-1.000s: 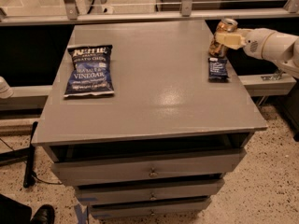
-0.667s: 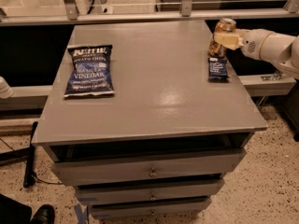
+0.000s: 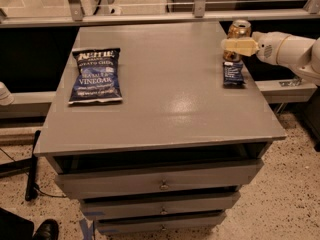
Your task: Move orange can near rxbar blueberry
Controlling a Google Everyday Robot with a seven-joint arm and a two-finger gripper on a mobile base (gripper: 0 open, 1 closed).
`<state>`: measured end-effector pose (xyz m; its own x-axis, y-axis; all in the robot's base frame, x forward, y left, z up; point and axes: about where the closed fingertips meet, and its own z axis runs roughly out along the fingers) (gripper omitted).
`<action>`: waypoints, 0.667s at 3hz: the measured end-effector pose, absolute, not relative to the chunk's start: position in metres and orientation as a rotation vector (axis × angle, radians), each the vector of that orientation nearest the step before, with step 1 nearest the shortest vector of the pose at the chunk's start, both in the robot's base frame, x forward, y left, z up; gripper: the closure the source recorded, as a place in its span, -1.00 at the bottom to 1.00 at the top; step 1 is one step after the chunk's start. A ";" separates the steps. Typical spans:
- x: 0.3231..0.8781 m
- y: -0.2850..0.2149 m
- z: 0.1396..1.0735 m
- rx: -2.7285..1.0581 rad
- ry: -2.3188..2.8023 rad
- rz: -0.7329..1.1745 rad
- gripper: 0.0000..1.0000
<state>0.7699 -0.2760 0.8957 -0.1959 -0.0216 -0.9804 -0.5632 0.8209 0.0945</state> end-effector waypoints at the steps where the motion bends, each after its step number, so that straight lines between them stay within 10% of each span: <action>1: 0.750 -0.273 0.904 -0.473 1.689 0.540 -1.00; 2: 0.714 -0.288 0.905 -0.492 1.657 0.529 -1.00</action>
Offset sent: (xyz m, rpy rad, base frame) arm -0.1147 -0.0555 0.0081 -0.0207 -0.1097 0.0132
